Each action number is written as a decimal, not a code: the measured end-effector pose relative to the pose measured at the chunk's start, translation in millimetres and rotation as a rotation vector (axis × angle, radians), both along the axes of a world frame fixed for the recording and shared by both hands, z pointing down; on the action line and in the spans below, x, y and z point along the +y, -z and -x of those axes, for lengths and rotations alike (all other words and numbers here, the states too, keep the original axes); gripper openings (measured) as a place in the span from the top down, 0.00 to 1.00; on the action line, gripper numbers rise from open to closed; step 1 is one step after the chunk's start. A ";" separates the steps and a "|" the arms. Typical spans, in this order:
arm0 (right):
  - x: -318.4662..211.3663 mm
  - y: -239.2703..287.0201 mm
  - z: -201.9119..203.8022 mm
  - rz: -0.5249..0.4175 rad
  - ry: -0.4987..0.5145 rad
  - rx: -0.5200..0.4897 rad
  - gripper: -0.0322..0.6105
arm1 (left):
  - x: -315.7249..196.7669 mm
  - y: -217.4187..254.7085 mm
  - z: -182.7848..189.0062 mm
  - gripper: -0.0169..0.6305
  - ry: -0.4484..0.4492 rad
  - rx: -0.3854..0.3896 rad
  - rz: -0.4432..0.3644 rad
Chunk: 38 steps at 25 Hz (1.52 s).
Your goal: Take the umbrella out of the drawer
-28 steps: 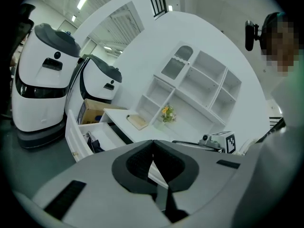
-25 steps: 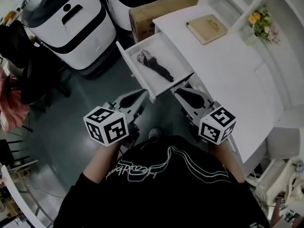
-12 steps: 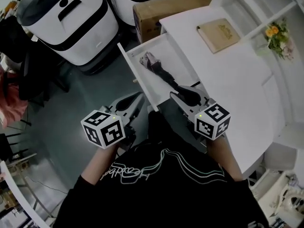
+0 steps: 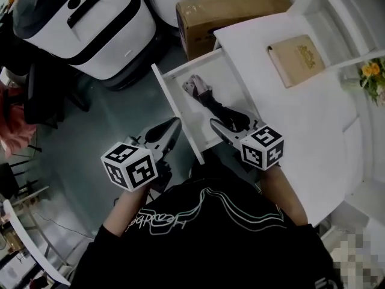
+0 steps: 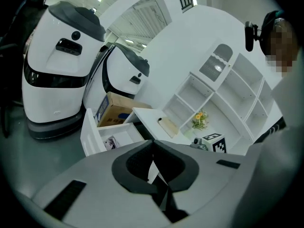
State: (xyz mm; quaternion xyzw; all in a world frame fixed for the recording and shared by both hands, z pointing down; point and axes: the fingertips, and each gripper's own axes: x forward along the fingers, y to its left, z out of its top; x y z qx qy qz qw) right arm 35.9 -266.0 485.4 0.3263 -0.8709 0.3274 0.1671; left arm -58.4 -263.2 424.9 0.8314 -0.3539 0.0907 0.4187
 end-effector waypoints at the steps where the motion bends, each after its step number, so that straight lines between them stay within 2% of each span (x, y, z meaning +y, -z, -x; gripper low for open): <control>1: -7.2 -7.0 0.4 0.005 0.007 0.016 0.63 | -6.7 -3.8 2.5 0.94 0.011 0.000 0.010; 5: -33.0 -46.6 0.3 0.034 0.041 0.114 0.60 | -30.4 -19.7 9.8 0.94 0.042 -0.001 0.040; 10: -51.5 -95.6 6.4 0.080 0.087 0.186 0.60 | -49.2 -38.1 16.9 0.94 0.065 -0.017 0.057; 19: -68.0 -179.3 12.6 0.091 0.216 0.418 0.59 | -64.8 -65.9 34.9 0.94 0.116 -0.032 0.103; 29: -69.1 -245.3 10.4 0.149 0.305 0.558 0.57 | -66.5 -82.3 43.2 0.94 0.140 -0.041 0.137; 34: -67.8 -263.9 11.4 0.176 0.312 0.608 0.57 | -64.3 -87.7 47.1 0.94 0.144 -0.041 0.152; 38: -69.4 -274.5 8.5 0.156 0.307 0.664 0.57 | -62.4 -90.2 47.4 0.94 0.147 -0.042 0.157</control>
